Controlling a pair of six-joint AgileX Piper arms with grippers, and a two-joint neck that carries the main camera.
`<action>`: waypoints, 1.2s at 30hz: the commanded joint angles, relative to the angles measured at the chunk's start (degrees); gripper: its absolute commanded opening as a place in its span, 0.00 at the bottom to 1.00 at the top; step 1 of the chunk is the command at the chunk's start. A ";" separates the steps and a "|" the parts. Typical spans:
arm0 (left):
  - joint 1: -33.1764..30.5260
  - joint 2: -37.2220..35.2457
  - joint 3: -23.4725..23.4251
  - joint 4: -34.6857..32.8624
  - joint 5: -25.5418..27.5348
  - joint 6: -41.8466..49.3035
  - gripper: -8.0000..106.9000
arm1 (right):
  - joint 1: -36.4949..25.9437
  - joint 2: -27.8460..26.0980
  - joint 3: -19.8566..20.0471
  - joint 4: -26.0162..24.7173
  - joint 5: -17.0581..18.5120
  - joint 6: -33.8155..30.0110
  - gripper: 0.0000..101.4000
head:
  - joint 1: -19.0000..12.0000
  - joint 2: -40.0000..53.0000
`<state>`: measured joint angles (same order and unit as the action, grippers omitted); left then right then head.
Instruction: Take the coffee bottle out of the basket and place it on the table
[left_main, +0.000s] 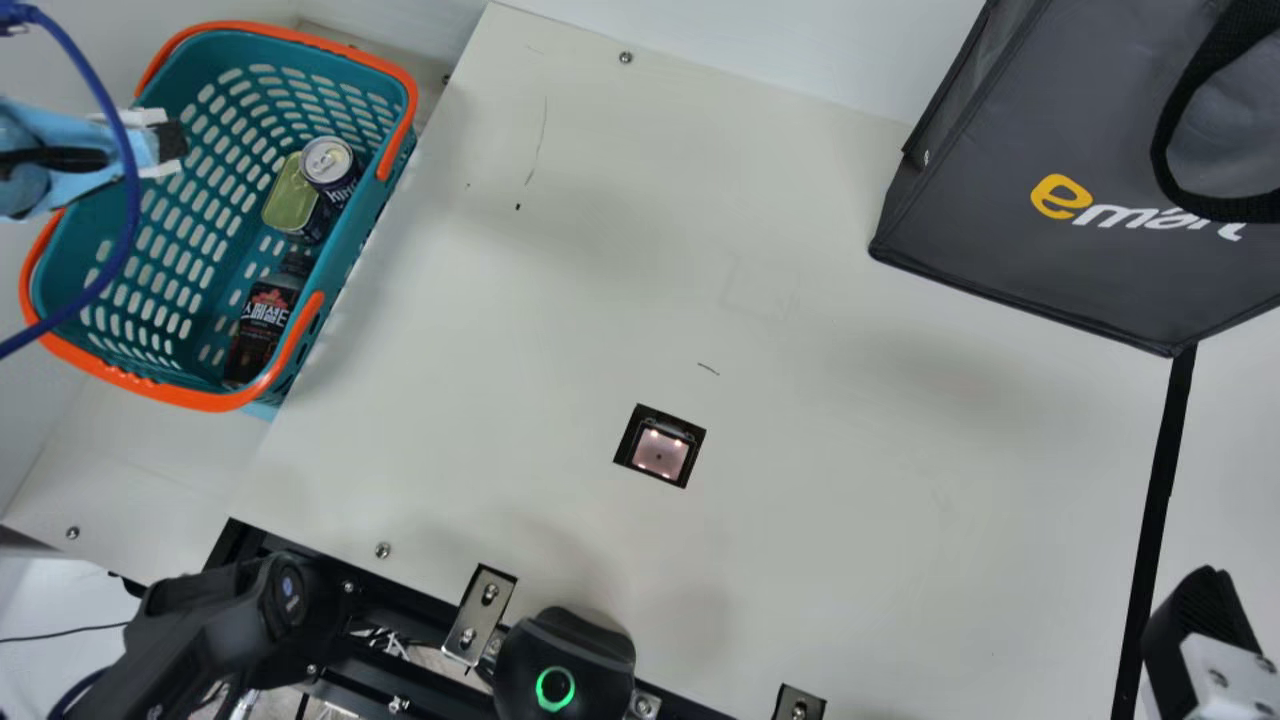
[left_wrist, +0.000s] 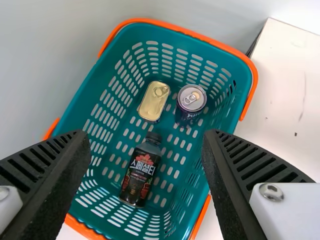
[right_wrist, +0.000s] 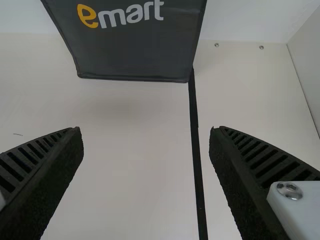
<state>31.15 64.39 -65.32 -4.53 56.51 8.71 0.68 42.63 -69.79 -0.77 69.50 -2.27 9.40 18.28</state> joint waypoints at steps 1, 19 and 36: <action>-0.27 0.71 0.24 0.41 -0.31 -0.66 0.85 | 0.00 0.00 0.00 0.00 0.00 0.00 0.90 | -1.48 0.14; 0.16 7.93 0.56 -0.53 -0.69 -1.03 0.85 | 0.00 0.00 0.00 0.00 0.00 0.00 0.90 | -1.48 0.14; 3.91 12.43 4.67 -4.21 -3.94 7.63 0.85 | 0.00 0.00 0.00 0.00 0.00 0.00 0.90 | -1.48 0.14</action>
<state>34.97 76.60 -60.80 -8.55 52.77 15.81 0.68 42.63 -69.79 -0.77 69.50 -2.27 9.40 18.28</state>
